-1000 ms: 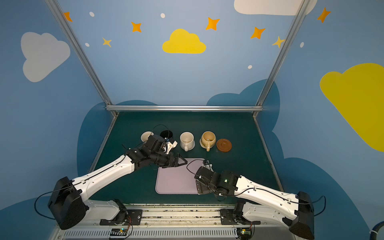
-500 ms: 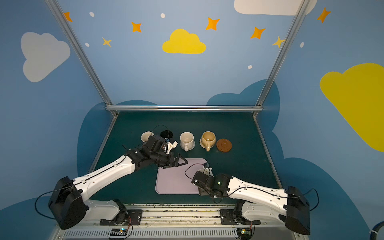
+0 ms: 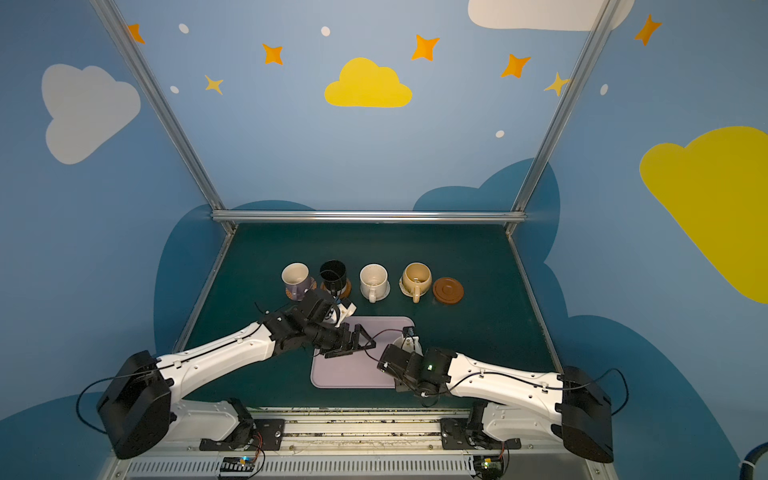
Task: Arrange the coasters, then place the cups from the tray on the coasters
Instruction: 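Close the right gripper on the pale blue mug's rim and lift it, then carry the pale blue mug with the right gripper toward the terracotta coaster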
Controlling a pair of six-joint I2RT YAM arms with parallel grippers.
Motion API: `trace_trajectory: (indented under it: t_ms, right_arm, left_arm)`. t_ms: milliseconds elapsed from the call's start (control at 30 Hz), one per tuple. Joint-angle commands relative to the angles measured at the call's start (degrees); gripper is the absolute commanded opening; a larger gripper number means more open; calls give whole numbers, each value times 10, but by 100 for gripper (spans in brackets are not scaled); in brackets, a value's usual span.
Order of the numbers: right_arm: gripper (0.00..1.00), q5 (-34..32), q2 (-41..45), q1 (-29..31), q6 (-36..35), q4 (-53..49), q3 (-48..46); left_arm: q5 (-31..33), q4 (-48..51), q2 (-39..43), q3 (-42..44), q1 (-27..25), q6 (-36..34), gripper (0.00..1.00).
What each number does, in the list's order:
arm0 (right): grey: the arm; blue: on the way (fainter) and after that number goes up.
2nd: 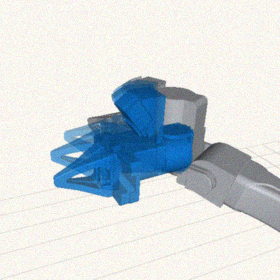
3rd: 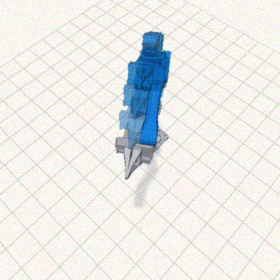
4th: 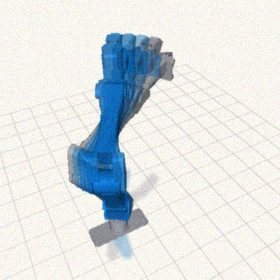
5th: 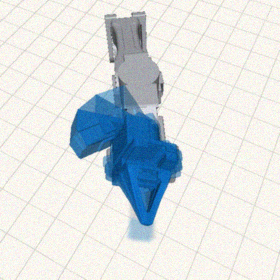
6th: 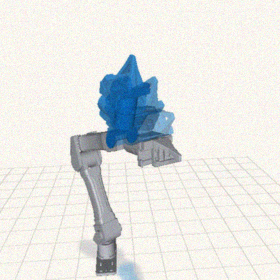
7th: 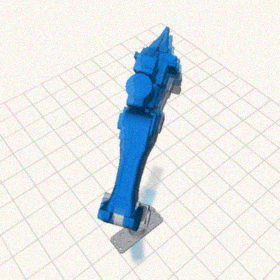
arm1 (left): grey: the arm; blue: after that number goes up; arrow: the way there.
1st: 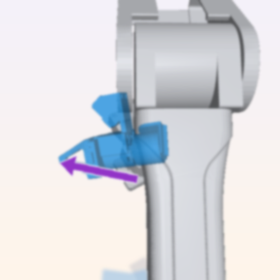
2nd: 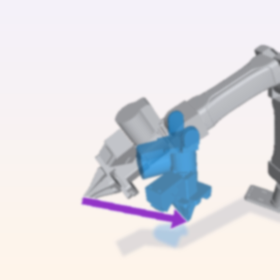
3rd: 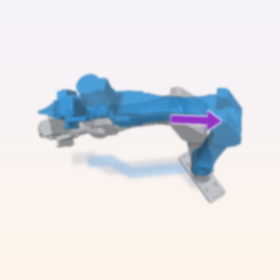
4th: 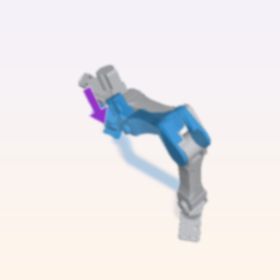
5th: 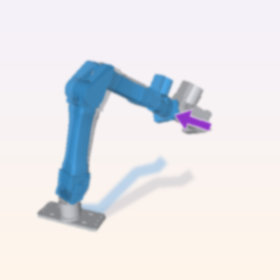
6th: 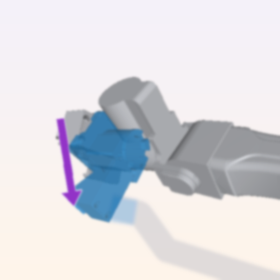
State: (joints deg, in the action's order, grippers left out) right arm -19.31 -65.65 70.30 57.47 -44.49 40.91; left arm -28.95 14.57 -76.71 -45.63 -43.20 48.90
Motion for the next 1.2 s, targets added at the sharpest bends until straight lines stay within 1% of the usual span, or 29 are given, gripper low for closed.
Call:
trace_trajectory:
  t_ms: [0,100,133,233,367,567,667,867,1167]
  right_arm:
    - [30,-10,-1,3,11,-6,-2]
    - [23,-11,-1,3,7,0,-1]
    - [22,-9,-2,3,3,5,-1]
    - [11,-4,-13,1,-12,12,6]
    - [1,-6,-39,1,-20,-12,30]
    - [0,-11,-36,1,-29,-16,45]
    - [0,-3,-33,-9,-51,-15,54]
    - [0,-8,-23,-36,-89,-36,86]
    - [0,-2,-4,-86,-148,-48,117]
  left_arm:
    - [-6,-41,19,19,-7,33,100]
    - [4,-49,26,29,-9,40,100]
    - [5,-49,27,29,-10,39,100]
    - [6,-50,29,33,-11,41,100]
    - [6,-49,29,31,-11,41,100]
    - [5,-54,33,26,-11,40,100]
    - [5,-61,42,26,-11,37,100]
    - [42,-28,77,12,-2,5,100]
    - [34,-5,95,-1,39,-15,100]
